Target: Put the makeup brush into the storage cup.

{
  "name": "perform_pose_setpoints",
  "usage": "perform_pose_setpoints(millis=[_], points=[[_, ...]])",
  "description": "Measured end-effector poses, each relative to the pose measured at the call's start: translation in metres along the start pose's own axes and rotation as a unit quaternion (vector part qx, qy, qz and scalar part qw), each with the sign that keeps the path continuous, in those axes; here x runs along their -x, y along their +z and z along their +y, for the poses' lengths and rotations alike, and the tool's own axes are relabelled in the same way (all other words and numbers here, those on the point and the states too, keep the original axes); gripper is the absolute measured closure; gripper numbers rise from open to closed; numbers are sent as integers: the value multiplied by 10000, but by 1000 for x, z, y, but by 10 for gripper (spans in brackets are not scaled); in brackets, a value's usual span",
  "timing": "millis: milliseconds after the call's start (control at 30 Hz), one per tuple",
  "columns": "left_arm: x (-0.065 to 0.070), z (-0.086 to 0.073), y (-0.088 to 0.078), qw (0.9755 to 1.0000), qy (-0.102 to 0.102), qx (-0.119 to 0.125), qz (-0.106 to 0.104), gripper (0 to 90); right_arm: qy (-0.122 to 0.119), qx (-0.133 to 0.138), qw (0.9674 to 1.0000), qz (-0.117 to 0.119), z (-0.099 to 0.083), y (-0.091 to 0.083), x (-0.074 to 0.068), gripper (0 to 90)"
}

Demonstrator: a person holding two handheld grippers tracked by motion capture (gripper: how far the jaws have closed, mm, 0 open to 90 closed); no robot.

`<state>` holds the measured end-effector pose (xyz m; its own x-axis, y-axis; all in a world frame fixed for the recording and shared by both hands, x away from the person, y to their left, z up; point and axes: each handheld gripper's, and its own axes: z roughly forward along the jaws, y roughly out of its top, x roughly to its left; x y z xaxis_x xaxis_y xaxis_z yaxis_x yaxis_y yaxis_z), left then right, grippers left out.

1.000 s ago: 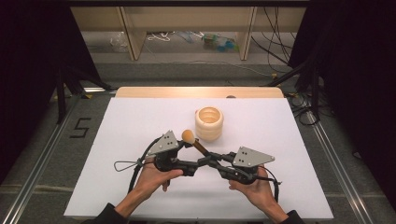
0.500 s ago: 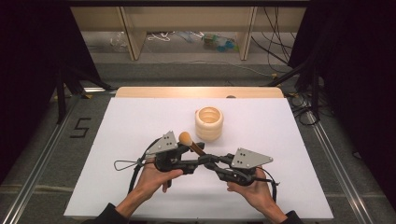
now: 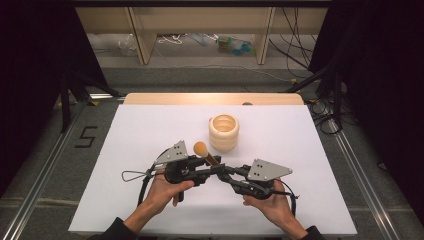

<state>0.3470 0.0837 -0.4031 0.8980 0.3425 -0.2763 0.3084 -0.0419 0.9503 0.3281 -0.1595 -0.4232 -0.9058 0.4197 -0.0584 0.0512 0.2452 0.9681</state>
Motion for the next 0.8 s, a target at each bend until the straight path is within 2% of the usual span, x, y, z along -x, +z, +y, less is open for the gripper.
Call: perform_pose_setpoints(millis=[100,300,367,433,467,500,533,633,700,767,800], points=[[0,0,0,9999,-46,25,-107,718,-9,44,10000,37,0,1,0,759],[0,0,0,9998,-87,52,-153,729,-30,30,10000,17,1,0,-1,759],[0,0,0,9999,-42,62,-124,730,0,70,10000,56,0,1,0,756],[0,1,0,9999,-53,65,-134,731,-47,43,10000,-54,1,0,0,752],[0,2,0,9999,-23,53,-107,731,-65,-12,10000,4,2,-1,0,736],[-1,3,-1,9999,54,53,-84,731,-6,21,10000,12,3,-1,1,678],[-2,4,-2,9999,78,48,-75,731,41,18,10000,-73,3,-3,1,630],[-6,10,-5,9999,88,128,-37,731,139,-39,9998,-120,4,-7,4,552],[-8,13,-6,9998,47,125,115,731,197,-165,9995,-207,5,-11,7,486],[-12,18,-7,9996,158,140,182,731,229,-188,9991,-316,4,-16,9,449],[-13,19,-8,9995,94,160,259,731,254,-214,9987,-375,4,-18,11,430]])
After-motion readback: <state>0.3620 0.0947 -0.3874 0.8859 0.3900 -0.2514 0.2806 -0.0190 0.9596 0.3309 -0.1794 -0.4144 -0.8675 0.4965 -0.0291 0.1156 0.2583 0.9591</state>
